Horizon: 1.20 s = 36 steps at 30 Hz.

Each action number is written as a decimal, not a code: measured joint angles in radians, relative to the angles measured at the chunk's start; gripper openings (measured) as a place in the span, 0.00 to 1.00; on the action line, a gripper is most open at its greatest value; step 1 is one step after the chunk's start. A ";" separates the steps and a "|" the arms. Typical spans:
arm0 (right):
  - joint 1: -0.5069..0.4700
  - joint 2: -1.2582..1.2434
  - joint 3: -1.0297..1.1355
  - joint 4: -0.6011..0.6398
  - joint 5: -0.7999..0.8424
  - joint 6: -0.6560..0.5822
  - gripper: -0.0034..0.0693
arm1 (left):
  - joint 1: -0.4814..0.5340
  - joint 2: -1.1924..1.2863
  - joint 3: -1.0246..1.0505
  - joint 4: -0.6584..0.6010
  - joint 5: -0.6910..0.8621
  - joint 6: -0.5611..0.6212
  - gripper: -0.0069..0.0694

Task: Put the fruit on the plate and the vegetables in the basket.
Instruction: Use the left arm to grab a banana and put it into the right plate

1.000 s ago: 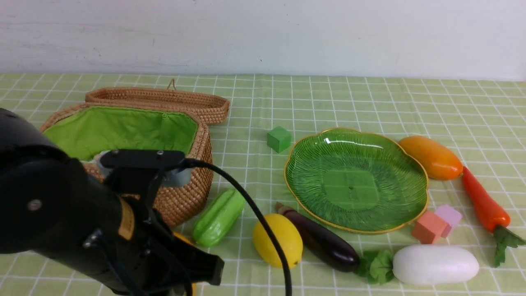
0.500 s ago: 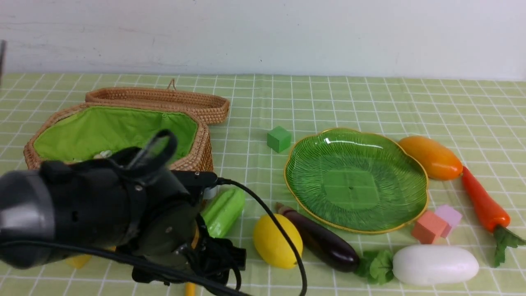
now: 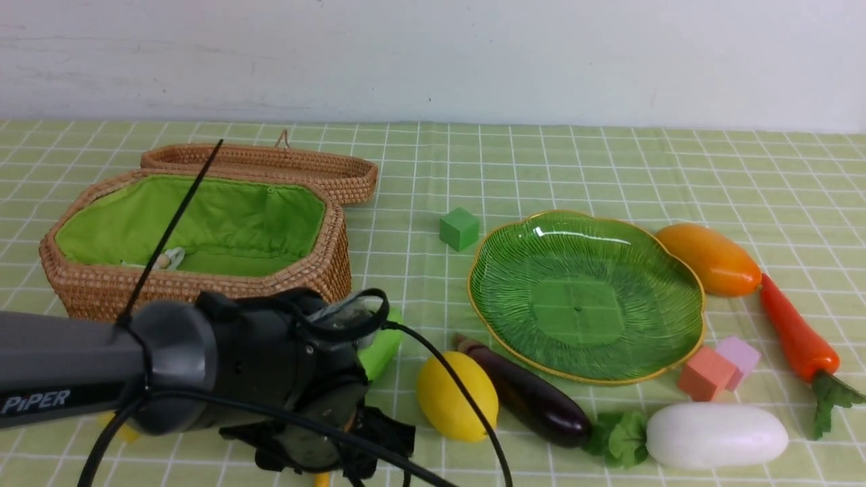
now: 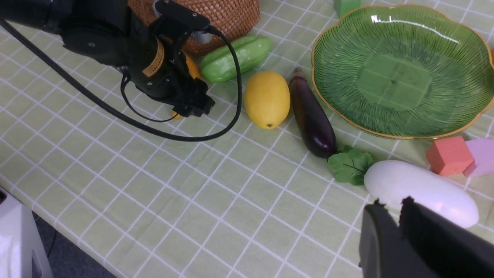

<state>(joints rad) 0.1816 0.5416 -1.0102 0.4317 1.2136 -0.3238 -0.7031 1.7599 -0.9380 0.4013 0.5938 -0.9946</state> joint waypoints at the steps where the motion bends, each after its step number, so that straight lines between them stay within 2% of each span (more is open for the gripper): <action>1: 0.000 0.000 0.000 0.000 0.000 -0.002 0.17 | -0.001 0.000 0.000 -0.003 -0.003 0.000 0.52; 4: 0.000 0.000 0.000 0.001 0.000 -0.007 0.17 | -0.001 0.000 0.000 -0.001 0.010 -0.003 0.35; 13: 0.000 0.000 0.000 0.001 0.000 -0.010 0.18 | -0.001 -0.020 0.000 -0.053 0.137 0.018 0.35; 25: 0.000 0.000 0.000 0.001 -0.008 -0.010 0.18 | -0.001 -0.292 0.002 -0.210 0.304 0.112 0.35; 31: 0.000 0.000 0.000 0.044 -0.076 -0.019 0.18 | -0.001 -0.459 0.002 -0.293 0.316 0.247 0.35; 36: 0.000 0.000 0.000 0.083 -0.172 -0.058 0.18 | -0.001 -0.538 -0.083 -0.401 0.318 0.567 0.35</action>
<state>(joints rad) 0.1816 0.5416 -1.0102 0.5152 1.0416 -0.3821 -0.7039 1.2215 -1.0215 0.0000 0.9115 -0.4279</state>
